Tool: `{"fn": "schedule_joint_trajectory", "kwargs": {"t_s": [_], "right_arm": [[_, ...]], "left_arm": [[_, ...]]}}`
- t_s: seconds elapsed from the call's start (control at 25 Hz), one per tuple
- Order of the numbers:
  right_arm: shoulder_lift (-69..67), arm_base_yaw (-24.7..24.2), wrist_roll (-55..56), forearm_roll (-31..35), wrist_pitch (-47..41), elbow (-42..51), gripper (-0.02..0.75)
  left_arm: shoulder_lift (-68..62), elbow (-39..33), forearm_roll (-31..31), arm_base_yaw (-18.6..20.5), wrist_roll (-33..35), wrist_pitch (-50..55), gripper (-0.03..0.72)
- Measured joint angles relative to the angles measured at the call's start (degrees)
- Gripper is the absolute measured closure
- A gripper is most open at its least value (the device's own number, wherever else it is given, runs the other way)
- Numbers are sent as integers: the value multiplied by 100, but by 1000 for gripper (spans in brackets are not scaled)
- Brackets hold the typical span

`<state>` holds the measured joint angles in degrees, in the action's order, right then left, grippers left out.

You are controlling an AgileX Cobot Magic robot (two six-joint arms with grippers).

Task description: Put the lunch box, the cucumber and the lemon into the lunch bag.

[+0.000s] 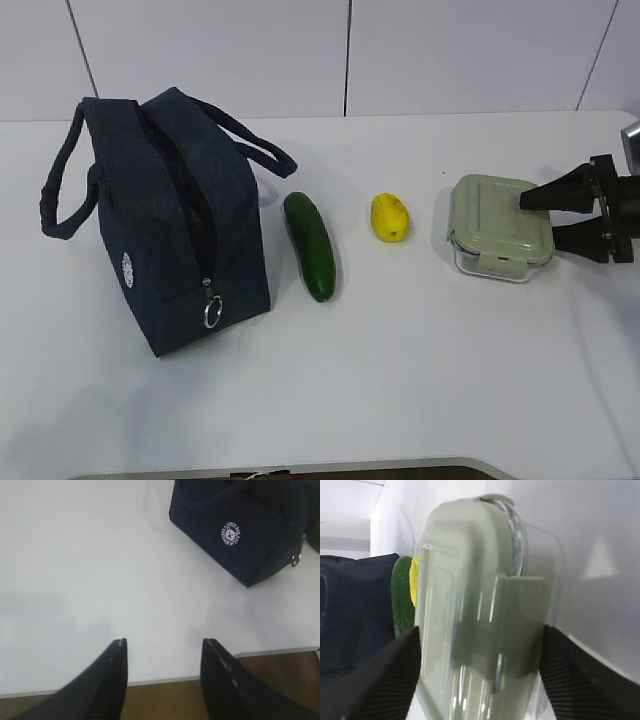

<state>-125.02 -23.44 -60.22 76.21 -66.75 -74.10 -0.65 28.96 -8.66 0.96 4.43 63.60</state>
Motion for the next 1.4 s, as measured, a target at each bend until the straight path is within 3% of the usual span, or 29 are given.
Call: {"fn": "schedule_joint_trajectory", "kwargs": {"t_s": [1.2,1.4], "right_arm": [[-84,55,-10,-182,-9,0,207],[-84,55,-10,-182,-9,0,285]], "left_arm": [[0,0,0,0,0,0,347],[0,0,0,0,0,0,347]]}}
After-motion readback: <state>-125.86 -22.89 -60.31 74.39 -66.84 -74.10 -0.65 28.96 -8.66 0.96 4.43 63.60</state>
